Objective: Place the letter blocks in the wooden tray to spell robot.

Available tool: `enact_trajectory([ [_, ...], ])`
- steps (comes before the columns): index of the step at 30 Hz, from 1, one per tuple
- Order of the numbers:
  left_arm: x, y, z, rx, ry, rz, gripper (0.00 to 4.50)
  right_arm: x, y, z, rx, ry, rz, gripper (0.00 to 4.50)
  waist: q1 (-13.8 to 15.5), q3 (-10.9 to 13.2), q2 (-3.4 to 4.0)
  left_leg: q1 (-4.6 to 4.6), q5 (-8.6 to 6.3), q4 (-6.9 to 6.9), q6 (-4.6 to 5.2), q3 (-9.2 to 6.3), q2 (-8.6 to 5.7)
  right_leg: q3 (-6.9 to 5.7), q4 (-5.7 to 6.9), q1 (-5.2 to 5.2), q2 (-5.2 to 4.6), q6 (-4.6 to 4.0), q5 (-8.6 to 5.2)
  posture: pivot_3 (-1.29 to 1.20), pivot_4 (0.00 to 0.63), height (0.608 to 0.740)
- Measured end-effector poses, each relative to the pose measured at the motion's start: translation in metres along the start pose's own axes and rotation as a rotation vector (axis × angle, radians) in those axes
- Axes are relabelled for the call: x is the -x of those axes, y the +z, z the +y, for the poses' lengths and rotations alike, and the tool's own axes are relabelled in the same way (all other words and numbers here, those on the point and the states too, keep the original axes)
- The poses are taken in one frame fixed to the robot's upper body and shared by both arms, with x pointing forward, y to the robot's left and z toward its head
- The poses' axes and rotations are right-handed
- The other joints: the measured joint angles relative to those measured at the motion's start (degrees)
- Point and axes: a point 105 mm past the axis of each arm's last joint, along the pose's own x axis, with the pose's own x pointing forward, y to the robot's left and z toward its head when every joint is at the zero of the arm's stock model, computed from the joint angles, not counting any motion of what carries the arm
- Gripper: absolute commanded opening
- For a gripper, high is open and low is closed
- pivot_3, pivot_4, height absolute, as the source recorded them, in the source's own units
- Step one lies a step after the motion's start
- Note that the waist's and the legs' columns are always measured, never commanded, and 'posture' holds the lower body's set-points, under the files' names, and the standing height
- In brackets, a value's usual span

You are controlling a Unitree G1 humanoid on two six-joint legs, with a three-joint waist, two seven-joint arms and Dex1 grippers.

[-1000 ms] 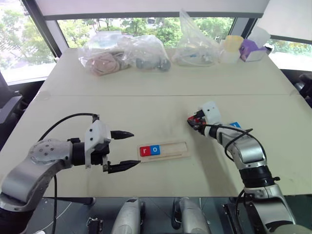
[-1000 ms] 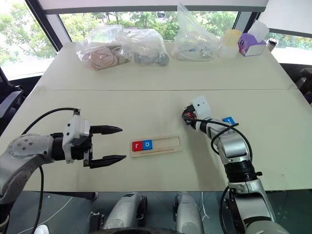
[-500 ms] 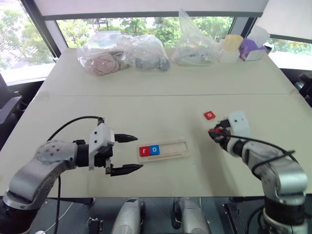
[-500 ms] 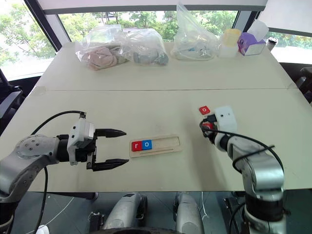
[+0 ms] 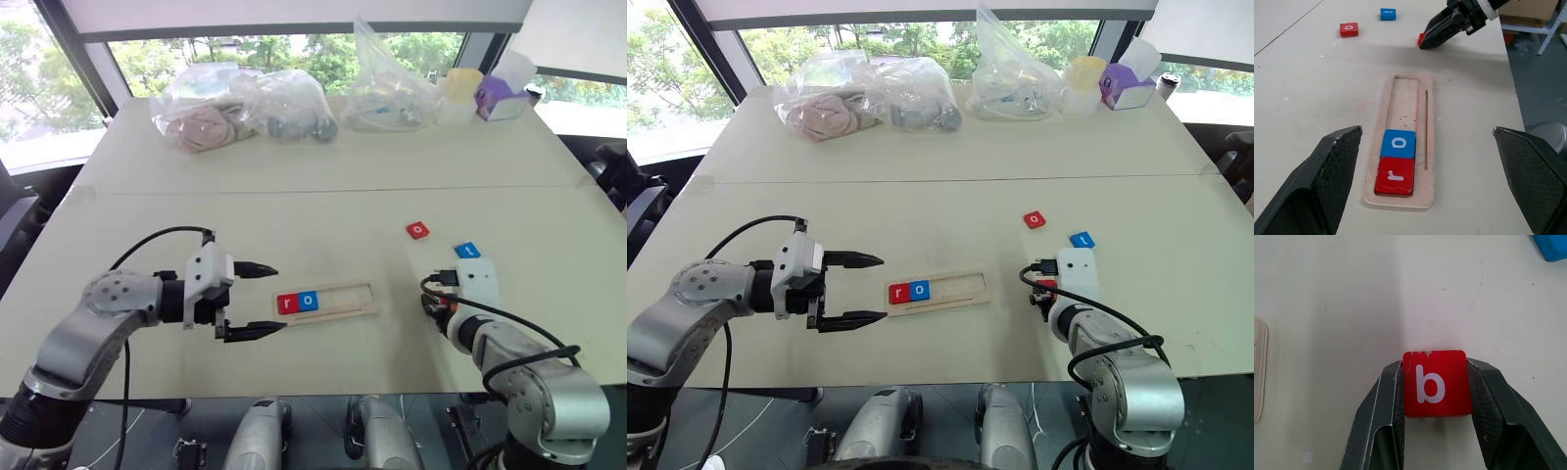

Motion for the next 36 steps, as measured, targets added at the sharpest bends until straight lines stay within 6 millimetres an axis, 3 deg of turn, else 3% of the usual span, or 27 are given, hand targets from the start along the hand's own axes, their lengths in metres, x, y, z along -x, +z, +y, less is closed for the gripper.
enact_trajectory([
  [7,-0.002,0.002,0.003,0.004,0.02,0.0,4.5,-0.003,0.005,0.009,0.013,0.038,-0.017,1.21,-0.93,0.0,0.0,0.0,0.0,-0.04,0.0,0.0,0.0,0.01,0.06,-0.04,0.01,0.02,0.0,0.0,0.15,0.74],
  [14,-0.004,0.004,0.003,0.008,0.038,-0.002,4.5,-0.008,0.011,0.014,0.026,0.074,-0.028,4.48,-0.74,0.0,0.0,0.0,0.0,-0.03,0.0,0.01,-0.01,0.02,0.06,-0.04,0.0,0.01,0.0,0.0,0.15,0.74],
  [18,-0.005,0.004,0.004,0.019,0.044,-0.003,4.5,-0.005,0.015,0.016,0.147,0.153,-0.023,4.48,-0.72,0.04,0.02,0.0,0.0,-0.03,0.0,0.02,-0.03,0.04,0.06,-0.04,-0.03,0.01,-0.01,0.0,0.15,0.74],
  [26,-0.009,0.013,0.008,-0.008,0.04,-0.019,4.5,0.013,0.047,-0.006,0.586,0.488,-0.046,4.48,-0.59,0.17,-0.15,0.0,-0.01,-0.01,0.01,0.04,-0.07,0.04,-0.03,0.02,-0.07,0.04,-0.03,0.0,0.15,0.74],
  [29,-0.014,0.012,0.005,0.0,0.02,-0.027,4.5,0.012,0.046,-0.016,0.699,0.619,-0.036,4.48,-0.71,0.33,-0.41,0.0,-0.02,-0.02,0.03,0.07,-0.07,0.05,-0.05,0.03,-0.04,0.07,-0.02,0.0,0.15,0.74],
  [33,-0.014,0.01,0.004,-0.004,0.017,-0.016,4.5,-0.001,0.029,-0.025,0.787,0.753,0.009,4.48,-0.6,0.42,-0.56,0.01,-0.01,0.02,0.03,0.07,-0.07,0.05,-0.02,0.03,-0.04,0.08,0.0,0.0,0.15,0.74],
  [36,-0.014,0.008,0.005,-0.008,0.023,-0.004,4.5,-0.012,0.03,-0.027,0.85,0.801,-0.008,4.48,-0.65,0.44,-0.56,0.01,-0.01,0.08,0.03,0.1,-0.06,0.06,0.01,0.03,-0.05,0.07,0.01,0.0,0.15,0.74],
])
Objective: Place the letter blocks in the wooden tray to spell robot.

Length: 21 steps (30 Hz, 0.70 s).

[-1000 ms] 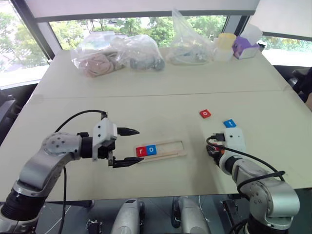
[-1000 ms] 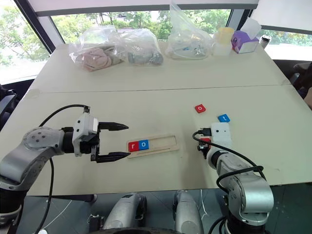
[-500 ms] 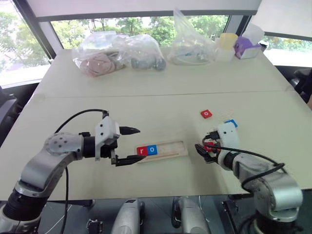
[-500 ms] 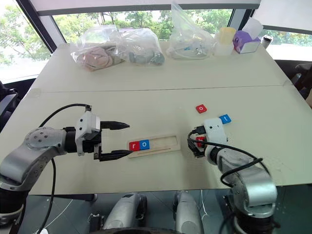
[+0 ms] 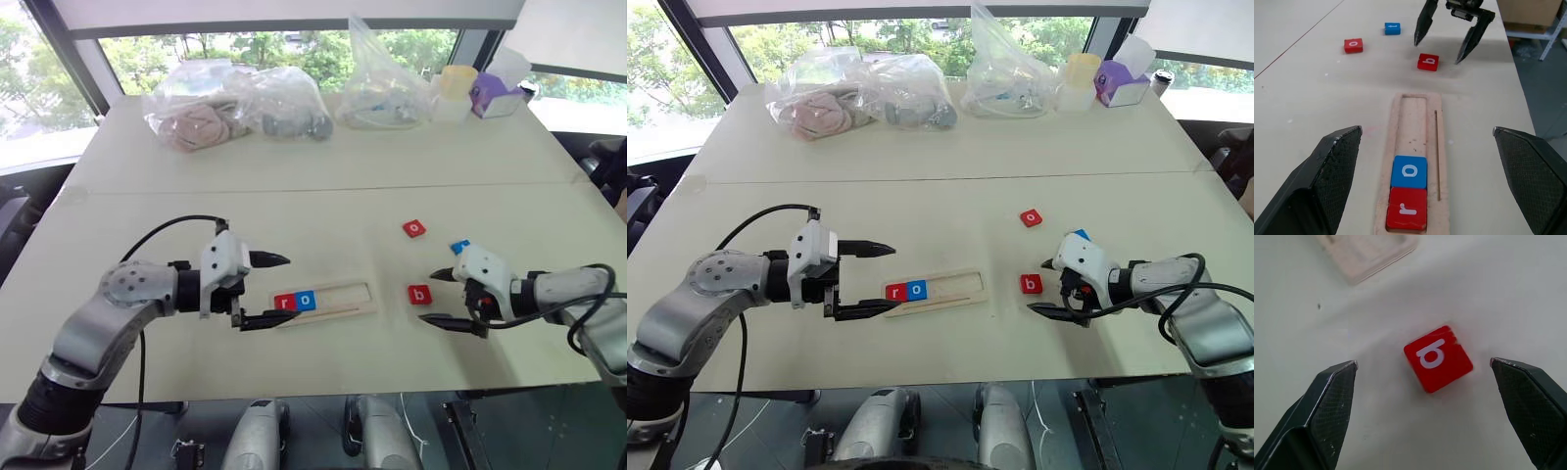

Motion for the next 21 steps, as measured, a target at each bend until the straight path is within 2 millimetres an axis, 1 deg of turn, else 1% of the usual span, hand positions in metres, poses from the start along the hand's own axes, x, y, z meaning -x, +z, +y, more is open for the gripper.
enact_trajectory([
  [4,0.001,-0.002,-0.001,0.0,0.002,0.006,4.5,-0.007,0.002,-0.017,0.066,-0.001,-0.018,4.48,0.08,0.0,0.0,0.02,0.0,0.01,0.0,0.0,0.0,0.0,0.05,0.0,0.0,0.05,0.04,0.0,0.15,0.74],
  [7,0.002,-0.005,-0.002,0.003,0.004,0.017,4.5,-0.014,-0.003,-0.017,0.089,0.037,-0.007,4.48,0.28,0.01,0.0,0.01,0.0,0.01,0.0,0.0,-0.01,0.0,0.07,0.01,0.0,0.13,0.09,0.0,0.15,0.74],
  [13,0.003,-0.011,-0.005,0.017,0.005,0.024,4.5,-0.014,-0.005,-0.017,0.149,0.074,0.001,4.48,0.26,0.01,0.0,0.07,0.0,0.05,0.0,0.0,-0.02,0.0,0.06,0.11,-0.03,0.14,0.1,0.0,0.15,0.74],
  [16,0.003,-0.01,-0.005,0.012,0.006,0.021,4.5,-0.013,-0.006,-0.016,0.164,0.084,0.001,4.48,0.3,0.0,0.0,0.12,0.0,0.07,0.0,-0.01,-0.02,0.0,0.07,0.17,-0.03,0.1,0.07,0.0,0.15,0.74],
  [19,0.003,-0.01,-0.006,0.004,0.006,0.015,4.5,-0.013,-0.007,-0.015,0.17,0.098,0.001,3.66,0.26,0.0,0.0,0.13,0.0,0.06,0.0,-0.02,-0.02,0.0,0.07,0.17,-0.03,0.13,0.09,0.0,0.15,0.74],
  [21,0.003,-0.01,-0.006,0.002,0.006,0.015,4.5,-0.014,-0.007,-0.011,0.177,0.12,0.002,2.64,0.23,0.0,0.0,0.13,0.0,0.08,0.0,-0.01,-0.02,0.0,0.07,0.18,-0.03,0.14,0.1,0.0,0.15,0.74],
])
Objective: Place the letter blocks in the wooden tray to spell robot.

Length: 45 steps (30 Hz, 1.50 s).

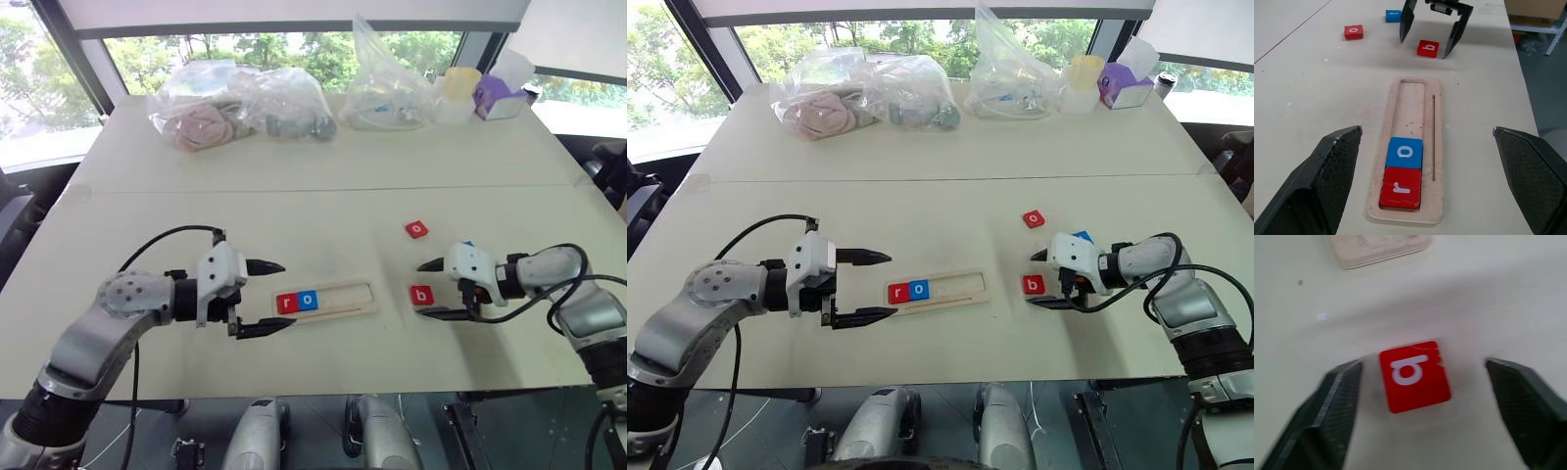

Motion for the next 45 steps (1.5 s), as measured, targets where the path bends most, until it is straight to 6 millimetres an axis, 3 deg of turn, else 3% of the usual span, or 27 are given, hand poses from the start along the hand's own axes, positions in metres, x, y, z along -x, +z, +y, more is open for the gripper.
enact_trajectory([
  [3,0.0,0.001,0.0,-0.011,-0.002,-0.005,4.5,-0.001,0.0,0.0,0.003,0.007,0.001,1.15,-0.06,0.0,0.0,0.05,0.0,0.05,0.0,0.01,0.01,0.0,0.01,0.04,0.0,-0.06,0.0,0.0,0.15,0.74],
  [9,0.001,0.0,0.0,-0.015,-0.011,-0.001,4.5,-0.003,0.009,-0.002,-0.062,0.02,-0.014,1.15,-0.09,0.0,0.0,0.07,0.01,0.06,-0.01,0.0,0.02,0.0,0.06,0.03,0.0,-0.11,0.01,0.0,0.15,0.74],
  [14,0.001,-0.001,0.001,-0.015,-0.016,0.007,4.5,-0.024,0.087,-0.001,0.036,0.124,-0.178,1.15,-0.43,0.02,0.03,0.06,0.01,0.01,-0.01,0.03,0.21,0.07,0.18,-0.14,0.21,-0.04,0.1,0.0,0.15,0.74],
  [19,0.005,-0.006,0.0,-0.016,-0.025,0.046,4.5,-0.056,0.112,0.012,0.08,0.226,-0.214,1.15,-0.04,0.02,0.03,0.0,0.01,0.01,-0.01,0.03,0.15,0.05,0.13,-0.13,0.17,-0.2,0.18,0.0,0.15,0.74],
  [23,0.011,-0.016,-0.005,0.005,-0.034,0.091,4.5,-0.076,0.115,0.015,0.094,0.261,-0.191,1.15,-0.22,0.02,0.03,0.0,0.01,0.01,-0.01,0.12,0.05,0.11,0.11,-0.16,0.04,-0.23,0.2,0.0,0.15,0.74],
  [29,0.016,-0.017,-0.006,0.004,-0.02,0.105,4.5,-0.09,0.116,0.015,0.14,0.278,-0.175,1.15,-0.12,0.02,0.03,0.0,0.01,0.02,-0.01,0.08,0.05,0.1,0.14,-0.15,0.06,-0.23,0.2,0.0,0.15,0.74],
  [45,0.015,-0.013,-0.007,-0.004,-0.009,0.101,4.5,-0.097,0.11,0.014,0.153,0.277,-0.159,1.15,-0.21,0.02,0.03,0.01,0.01,0.01,-0.02,0.09,0.06,0.1,0.17,-0.16,0.11,-0.23,0.22,0.0,0.15,0.74],
])
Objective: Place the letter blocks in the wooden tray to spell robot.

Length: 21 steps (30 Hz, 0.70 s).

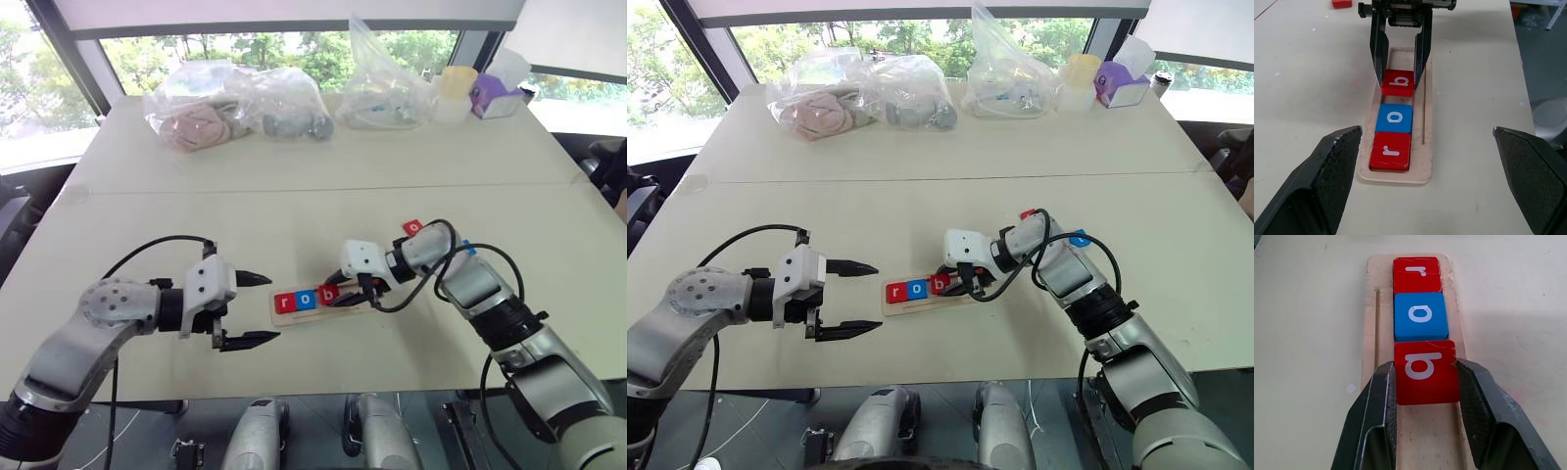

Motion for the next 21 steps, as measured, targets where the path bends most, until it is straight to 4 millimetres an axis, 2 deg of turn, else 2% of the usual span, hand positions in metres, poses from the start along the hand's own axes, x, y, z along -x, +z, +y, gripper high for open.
enact_trajectory([
  [13,-0.0011,0.0014,0.0011,0.001,0.014,-0.004,4.5,-0.0026,0.0012,0.0004,0.005,0.005,0.0,1.15,-0.01,0.0,0.0,0.0,0.0,0.0,0.0,0.0,0.0,0.0,0.0,0.0,0.0,0.0,0.01,0.0,0.15,0.74],
  [15,-0.0011,0.0014,0.0011,0.002,0.014,-0.004,4.5,-0.0033,0.0016,0.0008,0.007,0.009,0.0,2.28,-0.02,0.0,0.0,0.0,0.0,0.0,0.0,0.0,0.0,0.0,0.01,0.0,0.01,0.0,0.01,0.0,0.15,0.74],
  [19,-0.0012,0.0016,0.0011,0.002,0.015,-0.005,4.5,-0.0039,0.0015,0.001,0.009,0.012,0.003,4.1,0.0,0.0,0.0,0.0,0.0,0.0,0.0,0.0,0.0,0.0,0.01,0.0,0.01,0.0,0.01,0.0,0.15,0.74],
  [20,-0.0013,0.0016,0.0011,0.002,0.015,-0.005,4.5,-0.0039,0.0013,0.0011,0.009,0.013,0.005,4.44,0.0,0.0,0.0,0.0,0.0,0.0,0.0,0.0,0.0,0.0,0.01,0.0,0.01,0.0,0.0,0.0,0.15,0.74],
  [21,-0.0013,0.0016,0.0011,0.002,0.015,-0.005,4.5,-0.0038,0.001,0.0012,0.008,0.013,0.007,4.44,0.0,0.0,0.0,0.0,0.0,0.0,0.0,0.0,0.0,0.0,0.01,0.0,0.01,0.0,0.0,0.0,0.15,0.74],
])
